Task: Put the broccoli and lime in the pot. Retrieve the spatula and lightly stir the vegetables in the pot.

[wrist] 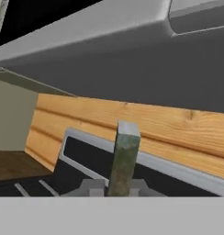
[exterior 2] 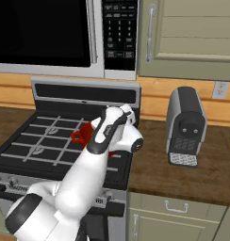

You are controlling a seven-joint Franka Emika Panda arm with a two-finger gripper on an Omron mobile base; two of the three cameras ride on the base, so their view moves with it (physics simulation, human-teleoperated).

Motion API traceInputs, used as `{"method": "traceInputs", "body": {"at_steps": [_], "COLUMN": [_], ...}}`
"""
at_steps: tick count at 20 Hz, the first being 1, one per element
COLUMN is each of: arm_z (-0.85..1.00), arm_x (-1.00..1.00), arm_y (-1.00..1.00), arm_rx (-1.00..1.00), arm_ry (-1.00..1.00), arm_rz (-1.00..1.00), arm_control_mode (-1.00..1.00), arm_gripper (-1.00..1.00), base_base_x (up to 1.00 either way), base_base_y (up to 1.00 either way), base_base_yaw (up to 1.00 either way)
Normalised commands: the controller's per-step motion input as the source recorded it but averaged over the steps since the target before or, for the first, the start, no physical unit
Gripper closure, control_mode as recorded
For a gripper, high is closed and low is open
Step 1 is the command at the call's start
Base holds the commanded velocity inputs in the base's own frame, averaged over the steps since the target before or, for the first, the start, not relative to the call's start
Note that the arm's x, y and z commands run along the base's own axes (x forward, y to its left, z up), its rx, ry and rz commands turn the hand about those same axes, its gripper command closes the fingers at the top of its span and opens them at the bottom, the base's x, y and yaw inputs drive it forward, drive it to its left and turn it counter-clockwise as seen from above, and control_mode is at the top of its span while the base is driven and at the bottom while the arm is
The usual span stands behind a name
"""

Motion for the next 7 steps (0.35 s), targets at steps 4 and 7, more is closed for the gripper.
{"method": "traceInputs", "body": {"at_steps": [4,7], "arm_z": [0.99,0.60], "arm_x": [-0.29,-0.03], "arm_y": [0.00,0.00], "arm_rx": [0.06,0.06], "arm_ry": [0.00,0.02], "arm_rz": [-0.04,-0.03], "arm_control_mode": [-1.00,-1.00], "arm_gripper": [1.00,1.00], "base_base_x": [0.00,0.00], "base_base_y": [0.00,0.00], "base_base_yaw": [0.00,0.00]}}
